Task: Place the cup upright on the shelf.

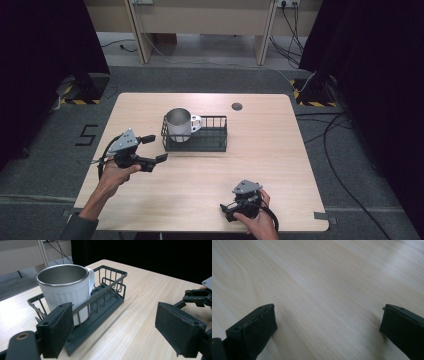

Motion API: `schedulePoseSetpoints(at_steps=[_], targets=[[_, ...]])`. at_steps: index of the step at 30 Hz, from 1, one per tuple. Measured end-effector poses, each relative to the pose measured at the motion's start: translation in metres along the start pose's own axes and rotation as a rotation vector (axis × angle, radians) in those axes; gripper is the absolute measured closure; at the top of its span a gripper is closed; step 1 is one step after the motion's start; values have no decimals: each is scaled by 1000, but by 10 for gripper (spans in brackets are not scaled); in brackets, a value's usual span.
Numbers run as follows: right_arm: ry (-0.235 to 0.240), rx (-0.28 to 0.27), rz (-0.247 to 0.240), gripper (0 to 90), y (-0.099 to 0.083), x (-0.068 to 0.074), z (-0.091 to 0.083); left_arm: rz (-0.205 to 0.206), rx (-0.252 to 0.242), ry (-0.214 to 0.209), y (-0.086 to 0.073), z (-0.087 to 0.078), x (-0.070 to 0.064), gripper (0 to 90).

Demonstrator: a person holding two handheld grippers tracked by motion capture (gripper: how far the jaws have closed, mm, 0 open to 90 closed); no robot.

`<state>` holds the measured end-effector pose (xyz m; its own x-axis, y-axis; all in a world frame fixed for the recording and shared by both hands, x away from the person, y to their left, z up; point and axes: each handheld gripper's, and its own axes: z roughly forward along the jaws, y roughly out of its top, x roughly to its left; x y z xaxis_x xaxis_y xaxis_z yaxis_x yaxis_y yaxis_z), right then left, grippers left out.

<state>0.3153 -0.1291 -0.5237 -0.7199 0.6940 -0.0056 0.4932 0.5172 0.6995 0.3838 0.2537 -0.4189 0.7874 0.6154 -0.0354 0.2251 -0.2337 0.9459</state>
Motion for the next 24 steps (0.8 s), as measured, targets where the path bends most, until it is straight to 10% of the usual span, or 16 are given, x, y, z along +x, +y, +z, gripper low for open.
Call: schedulePoseSetpoints(at_steps=[24], targets=[[0,0,-2,5,0,0,0,-65,-19,-73,-49,-11,-20,148]])
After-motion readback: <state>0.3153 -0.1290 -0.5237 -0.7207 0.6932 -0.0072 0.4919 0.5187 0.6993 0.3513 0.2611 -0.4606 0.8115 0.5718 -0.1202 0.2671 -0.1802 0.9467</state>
